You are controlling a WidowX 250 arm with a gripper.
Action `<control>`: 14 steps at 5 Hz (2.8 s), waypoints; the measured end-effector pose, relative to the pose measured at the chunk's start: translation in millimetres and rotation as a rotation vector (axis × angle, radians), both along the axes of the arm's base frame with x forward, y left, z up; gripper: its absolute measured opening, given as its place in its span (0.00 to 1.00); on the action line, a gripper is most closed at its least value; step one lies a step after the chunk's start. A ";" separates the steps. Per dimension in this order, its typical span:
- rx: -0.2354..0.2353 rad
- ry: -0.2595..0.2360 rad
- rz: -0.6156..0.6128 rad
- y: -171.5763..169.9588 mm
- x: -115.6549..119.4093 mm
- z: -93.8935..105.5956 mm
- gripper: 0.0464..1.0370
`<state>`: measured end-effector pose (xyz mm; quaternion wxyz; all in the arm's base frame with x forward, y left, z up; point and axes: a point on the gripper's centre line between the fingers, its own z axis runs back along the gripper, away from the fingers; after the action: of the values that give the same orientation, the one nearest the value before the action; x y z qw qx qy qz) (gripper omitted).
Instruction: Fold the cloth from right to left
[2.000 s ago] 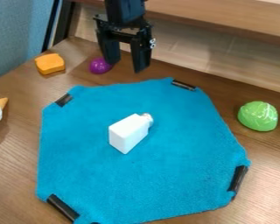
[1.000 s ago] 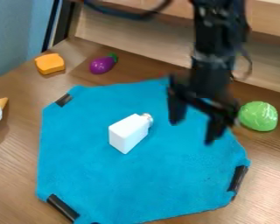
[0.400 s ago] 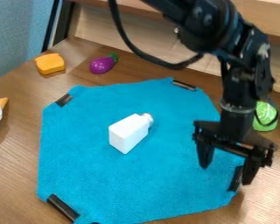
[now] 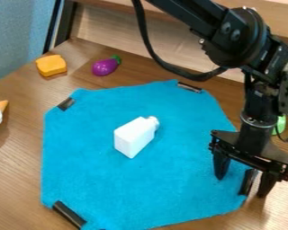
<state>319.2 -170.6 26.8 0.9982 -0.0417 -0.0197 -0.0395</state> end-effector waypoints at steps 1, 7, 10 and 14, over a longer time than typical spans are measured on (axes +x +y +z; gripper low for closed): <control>0.014 -0.027 -0.005 -0.4 -0.1 -2.4 0.67; -0.145 0.016 -0.113 104.9 8.3 98.2 0.02; -0.146 0.058 -0.018 198.6 25.0 91.7 0.02; -0.088 0.204 0.046 225.6 -5.6 24.1 0.51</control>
<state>313.6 54.9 50.9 0.9928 -0.0891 0.0794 -0.0113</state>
